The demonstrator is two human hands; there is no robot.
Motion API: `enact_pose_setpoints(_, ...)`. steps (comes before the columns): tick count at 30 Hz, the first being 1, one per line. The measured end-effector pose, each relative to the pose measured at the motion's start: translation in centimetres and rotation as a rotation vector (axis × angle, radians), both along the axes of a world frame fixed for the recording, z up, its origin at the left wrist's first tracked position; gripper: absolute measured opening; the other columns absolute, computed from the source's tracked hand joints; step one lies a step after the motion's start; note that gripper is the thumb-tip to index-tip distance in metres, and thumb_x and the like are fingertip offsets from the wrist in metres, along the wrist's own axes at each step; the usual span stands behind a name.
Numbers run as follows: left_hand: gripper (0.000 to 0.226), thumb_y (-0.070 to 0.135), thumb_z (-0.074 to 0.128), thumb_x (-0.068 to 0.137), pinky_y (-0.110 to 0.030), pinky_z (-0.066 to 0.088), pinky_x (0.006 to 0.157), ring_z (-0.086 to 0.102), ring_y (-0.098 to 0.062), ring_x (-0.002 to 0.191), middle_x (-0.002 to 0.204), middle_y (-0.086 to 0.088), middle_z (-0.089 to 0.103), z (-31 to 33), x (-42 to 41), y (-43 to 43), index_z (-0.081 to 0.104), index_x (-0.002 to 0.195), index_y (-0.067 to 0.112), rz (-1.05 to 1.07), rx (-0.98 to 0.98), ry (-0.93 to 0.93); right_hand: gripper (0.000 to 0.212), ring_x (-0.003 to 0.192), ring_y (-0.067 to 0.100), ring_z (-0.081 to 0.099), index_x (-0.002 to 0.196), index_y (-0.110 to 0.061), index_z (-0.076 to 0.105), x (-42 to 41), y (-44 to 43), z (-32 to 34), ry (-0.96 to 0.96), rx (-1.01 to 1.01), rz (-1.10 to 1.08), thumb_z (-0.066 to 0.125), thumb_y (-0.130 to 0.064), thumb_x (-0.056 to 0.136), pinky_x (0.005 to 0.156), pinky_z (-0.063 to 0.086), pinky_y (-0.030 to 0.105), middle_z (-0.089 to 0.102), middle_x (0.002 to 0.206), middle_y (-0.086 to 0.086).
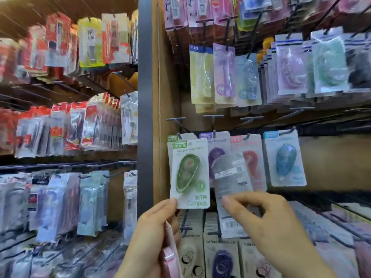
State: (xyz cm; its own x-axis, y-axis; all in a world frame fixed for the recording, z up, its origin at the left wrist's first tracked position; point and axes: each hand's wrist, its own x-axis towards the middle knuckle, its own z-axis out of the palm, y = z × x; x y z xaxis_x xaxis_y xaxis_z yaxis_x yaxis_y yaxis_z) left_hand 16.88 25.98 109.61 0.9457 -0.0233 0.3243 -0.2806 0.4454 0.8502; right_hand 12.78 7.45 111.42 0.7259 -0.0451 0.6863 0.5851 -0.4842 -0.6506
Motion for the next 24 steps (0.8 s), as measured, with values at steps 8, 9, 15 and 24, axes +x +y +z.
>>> enact_pose_setpoints(8,0.013,0.019,0.059,0.094,-0.021,0.020,0.037,0.022,-0.012,0.040,0.050,0.000,0.028,1.9,1.2,0.3,0.057,0.084,0.011,0.104,0.009,-0.027,0.022,0.097,0.003,0.050,0.071,-0.043,0.064,2.1,3.0,1.4,-0.078,-0.132,-0.172,0.058,-0.057,0.087,0.080,0.042,0.024,0.060,0.094,-0.017)
enact_pose_setpoints(9,0.015,0.019,0.059,0.094,-0.021,0.019,0.038,0.022,-0.012,0.042,0.052,0.000,0.028,2.1,1.3,0.4,0.056,0.081,0.012,0.108,0.006,-0.026,0.021,0.103,0.006,0.052,0.070,-0.044,0.063,2.3,3.3,1.5,-0.106,-0.127,-0.172,0.059,-0.055,0.088,0.085,0.045,0.030,0.060,0.093,-0.017)
enact_pose_setpoints(15,0.020,0.018,0.059,0.094,-0.021,0.023,0.040,0.024,-0.010,0.041,0.052,0.003,0.027,2.8,1.5,0.6,0.058,0.074,0.013,0.154,-0.024,0.025,0.017,0.084,0.001,0.053,0.082,-0.040,0.069,3.1,4.5,2.1,-0.155,-0.153,-0.204,0.059,-0.051,0.090,0.067,0.039,0.018,0.054,0.091,-0.013)
enact_pose_setpoints(24,0.023,0.019,0.060,0.093,-0.027,0.030,0.050,0.033,-0.011,0.040,0.048,0.004,0.036,3.3,1.6,1.0,0.060,0.073,0.009,0.182,-0.010,0.062,0.020,0.082,0.000,0.053,0.082,-0.039,0.071,3.3,4.9,2.2,-0.153,-0.145,-0.209,0.059,-0.054,0.088,0.067,0.040,0.021,0.055,0.089,-0.012)
